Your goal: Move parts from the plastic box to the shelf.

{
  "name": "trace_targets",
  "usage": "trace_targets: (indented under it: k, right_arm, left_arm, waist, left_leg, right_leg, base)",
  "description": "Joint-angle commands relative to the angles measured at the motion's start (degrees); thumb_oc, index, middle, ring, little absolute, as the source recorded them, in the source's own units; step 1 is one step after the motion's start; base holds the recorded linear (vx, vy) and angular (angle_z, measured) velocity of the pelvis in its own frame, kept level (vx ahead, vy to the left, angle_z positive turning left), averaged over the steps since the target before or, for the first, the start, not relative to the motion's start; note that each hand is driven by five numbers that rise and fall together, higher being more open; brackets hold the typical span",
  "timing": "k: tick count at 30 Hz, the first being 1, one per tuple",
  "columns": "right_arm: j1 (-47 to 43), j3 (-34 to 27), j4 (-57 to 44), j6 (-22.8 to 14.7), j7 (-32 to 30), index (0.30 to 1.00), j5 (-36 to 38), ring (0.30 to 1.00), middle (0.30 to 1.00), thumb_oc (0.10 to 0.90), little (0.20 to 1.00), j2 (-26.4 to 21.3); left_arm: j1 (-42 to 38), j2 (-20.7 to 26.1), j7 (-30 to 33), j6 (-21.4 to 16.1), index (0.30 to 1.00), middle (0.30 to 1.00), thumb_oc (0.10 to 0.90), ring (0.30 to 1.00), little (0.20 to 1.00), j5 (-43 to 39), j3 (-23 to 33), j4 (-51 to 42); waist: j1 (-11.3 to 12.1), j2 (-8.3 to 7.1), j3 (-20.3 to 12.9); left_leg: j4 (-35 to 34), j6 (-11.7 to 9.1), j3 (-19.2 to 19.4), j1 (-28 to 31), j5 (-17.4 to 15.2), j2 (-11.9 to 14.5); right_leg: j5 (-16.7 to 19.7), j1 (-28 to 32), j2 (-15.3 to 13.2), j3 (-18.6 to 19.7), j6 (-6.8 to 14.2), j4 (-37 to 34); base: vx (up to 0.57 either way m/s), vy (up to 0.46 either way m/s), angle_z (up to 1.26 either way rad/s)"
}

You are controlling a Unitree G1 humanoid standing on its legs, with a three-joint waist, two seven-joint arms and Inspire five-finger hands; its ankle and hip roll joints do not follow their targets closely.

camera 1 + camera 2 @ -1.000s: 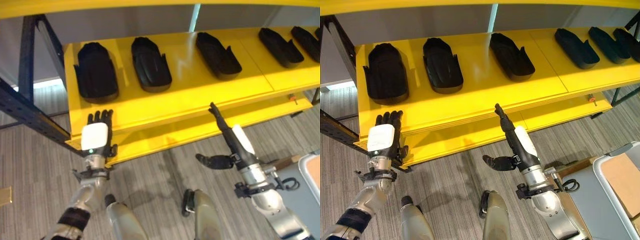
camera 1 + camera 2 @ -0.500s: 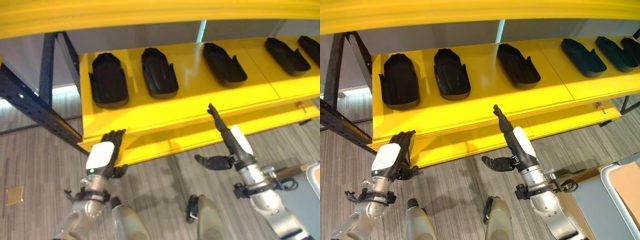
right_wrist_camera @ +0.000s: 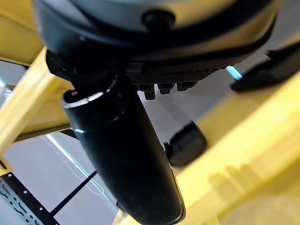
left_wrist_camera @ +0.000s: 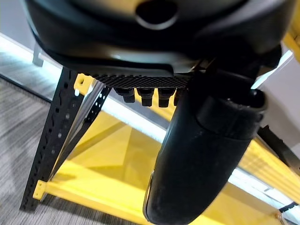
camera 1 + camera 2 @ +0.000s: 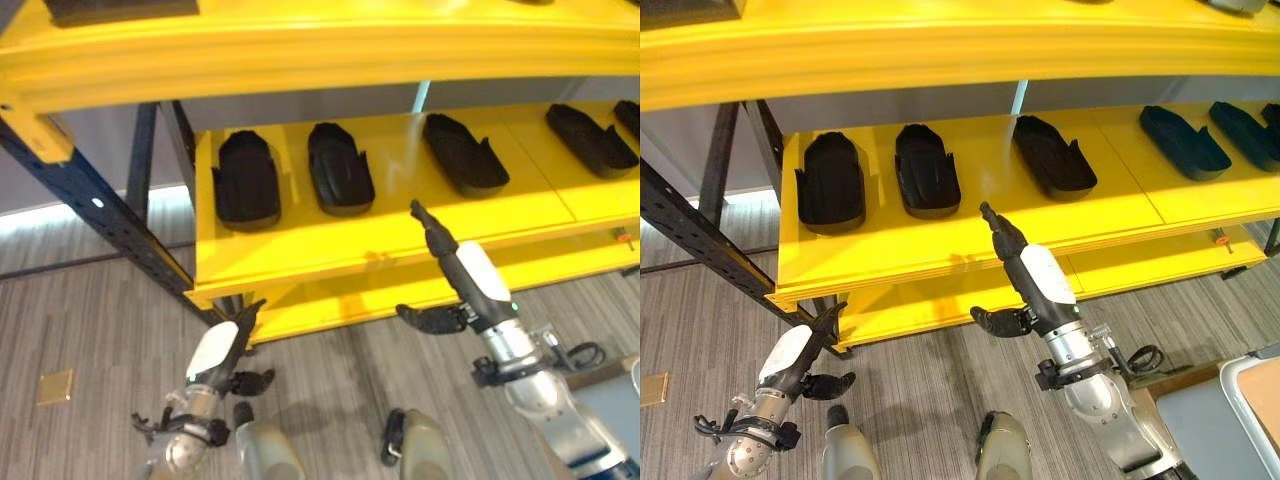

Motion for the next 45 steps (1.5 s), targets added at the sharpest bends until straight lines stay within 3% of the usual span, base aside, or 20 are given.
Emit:
trace_targets:
  k: [1,13,23,30,38,45]
  right_arm:
    - [-7.2,-4.0,-0.1,-3.1,-4.6,1.000,-0.8,1.000,1.000,0.900,1.000,1.5]
    - [-14.4,-3.5,4.1,-1.2,-5.3,1.000,-1.5,1.000,1.000,0.900,1.000,2.3]
    - [-14.9,-1.5,6.5,-1.2,-3.3,1.000,-0.5,1.000,1.000,0.900,1.000,2.7]
    - [-17.8,-0.1,10.1,-0.2,-2.2,1.000,-1.1,1.000,1.000,0.900,1.000,2.1]
    - [-25.5,3.4,21.5,1.9,-2.4,1.000,0.4,1.000,1.000,0.900,1.000,2.5]
    - [-34.7,8.4,40.8,3.0,-0.8,1.000,10.5,1.000,1.000,0.900,1.000,2.3]
  left_arm:
    - [-1.2,4.0,1.2,-5.0,1.000,1.000,0.900,1.000,1.000,-1.5,1.2,-6.8]
    - [-0.8,2.8,-0.1,-4.9,1.000,1.000,0.900,1.000,1.000,-3.1,2.5,-6.6]
    - [-0.4,-0.2,-3.2,-7.1,1.000,1.000,0.900,1.000,1.000,-14.3,1.9,-7.5]
    - [-0.6,-1.8,-4.6,-7.7,1.000,1.000,0.900,1.000,1.000,-17.2,1.8,-7.2]
    - [0.5,-2.5,-5.2,-7.5,1.000,1.000,0.900,1.000,1.000,-18.9,3.6,-7.3]
    - [3.8,-1.7,-7.7,-7.5,1.000,1.000,0.900,1.000,1.000,-22.9,5.5,-9.1]
  waist:
    - [0.2,-2.08,-4.0]
    - [1.3,-2.00,-5.6]
    - [1.1,-1.27,-11.2]
    - [1.8,-1.39,-15.0]
    - [3.8,-2.75,-16.1]
    - [7.2,-3.34,-14.6]
  left_leg:
    - [-4.0,2.0,-0.6,-3.6,8.9,-1.0]
    - [-6.1,2.4,0.9,-1.4,8.9,-2.3]
    - [-19.3,2.7,5.0,6.2,12.2,-4.8]
    - [-21.4,2.5,6.2,8.4,11.4,-6.1]
    - [-21.0,3.1,6.5,9.7,10.4,-6.6]
    - [-20.4,3.0,5.5,8.5,10.9,-6.0]
  right_leg:
    - [4.4,4.3,-0.2,0.9,2.0,-4.4]
    - [6.0,6.8,-0.8,1.1,2.8,-8.4]
    - [10.5,13.5,-1.6,-1.2,5.0,-20.9]
    - [13.6,18.8,-2.1,-2.8,6.3,-29.4]
    - [14.1,20.6,-2.9,-2.8,6.5,-30.2]
    - [13.7,20.5,-2.5,-3.5,6.1,-29.4]
  base:
    - [0.02,0.018,0.06]
    - [0.01,0.005,0.01]
    - [0.05,0.032,-0.02]
    - [0.02,0.020,0.02]
    - [0.02,0.013,-0.04]
    - [0.01,-0.016,0.07]
